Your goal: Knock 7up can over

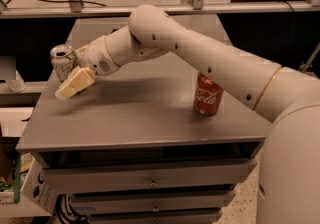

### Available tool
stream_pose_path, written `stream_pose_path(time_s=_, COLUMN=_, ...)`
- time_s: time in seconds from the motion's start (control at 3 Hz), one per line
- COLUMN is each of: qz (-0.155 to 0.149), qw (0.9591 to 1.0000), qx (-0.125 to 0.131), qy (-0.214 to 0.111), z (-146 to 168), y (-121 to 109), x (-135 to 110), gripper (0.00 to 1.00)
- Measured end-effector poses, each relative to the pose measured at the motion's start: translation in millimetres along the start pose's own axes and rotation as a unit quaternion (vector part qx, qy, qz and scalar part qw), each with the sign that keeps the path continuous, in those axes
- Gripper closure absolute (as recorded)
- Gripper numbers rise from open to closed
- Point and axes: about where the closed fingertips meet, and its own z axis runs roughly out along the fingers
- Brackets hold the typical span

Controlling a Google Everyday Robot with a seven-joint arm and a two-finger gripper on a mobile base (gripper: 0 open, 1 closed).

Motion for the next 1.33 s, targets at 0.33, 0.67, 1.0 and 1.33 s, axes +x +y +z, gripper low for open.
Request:
stream_pose_path(time_s=0.33, qz=0.006, qw=0.9999, qx=-0.004, qy=-0.009, z=2.7, y=0.6, x=-2.9, gripper=0.42)
stream_pose_path(time_s=0.67, qz=0.003, qw=1.0000, qx=0.003, qy=0.002, z=-9.8, y=-3.1, x=-1.6, gripper=0.65)
stream_pose_path(time_s=1.0, qz=-0.012, qw=0.9990, qx=0.022, qy=0.037, z=-42.9, y=-16.5, x=-2.5, gripper=0.88)
stream_pose_path(time_s=1.33, qz=-0.045, qw=0.9921, qx=0.043, qy=0.109, z=-85.2, y=-31.0, x=-5.5, gripper=1.00)
